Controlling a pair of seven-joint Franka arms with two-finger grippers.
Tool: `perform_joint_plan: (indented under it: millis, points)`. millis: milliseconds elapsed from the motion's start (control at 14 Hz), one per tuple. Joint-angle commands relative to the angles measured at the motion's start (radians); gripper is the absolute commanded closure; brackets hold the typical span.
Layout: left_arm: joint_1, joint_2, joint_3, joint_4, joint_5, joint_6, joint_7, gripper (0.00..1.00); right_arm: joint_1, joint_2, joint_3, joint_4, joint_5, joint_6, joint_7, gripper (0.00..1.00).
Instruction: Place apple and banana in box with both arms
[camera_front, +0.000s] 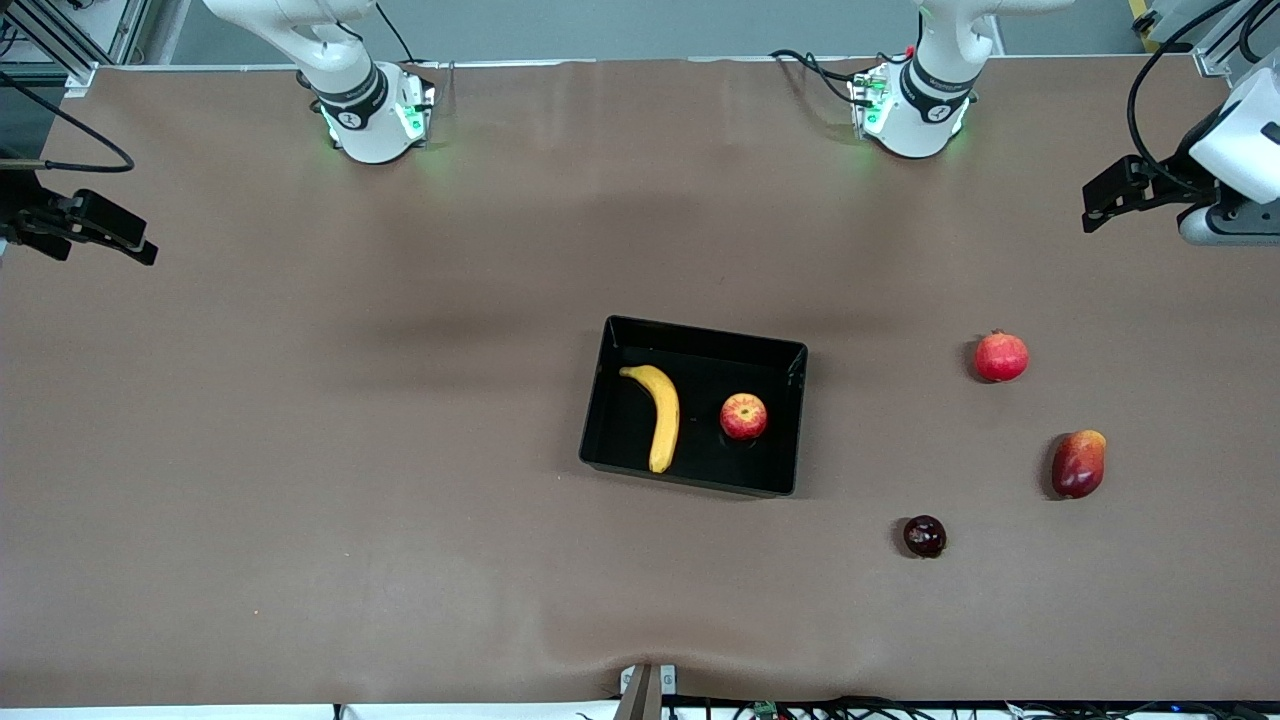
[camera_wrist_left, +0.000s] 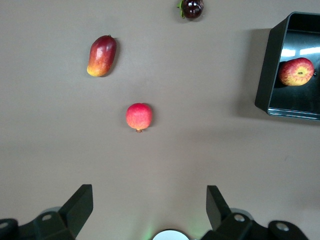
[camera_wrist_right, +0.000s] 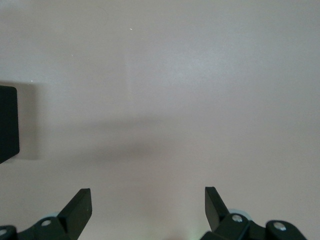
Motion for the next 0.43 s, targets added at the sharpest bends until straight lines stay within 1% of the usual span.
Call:
perform_joint_plan:
  millis: [0, 356]
  points:
    - [-0.005, -0.009, 0.010, -0.001, -0.016, -0.001, -0.008, 0.00, 0.001, -0.006, 0.003, 0.005, 0.002, 0.000, 0.012, 0.00]
    - [-0.002, 0.009, 0.015, 0.040, -0.011, -0.001, -0.014, 0.00, 0.001, -0.006, 0.003, 0.005, 0.003, 0.000, 0.012, 0.00]
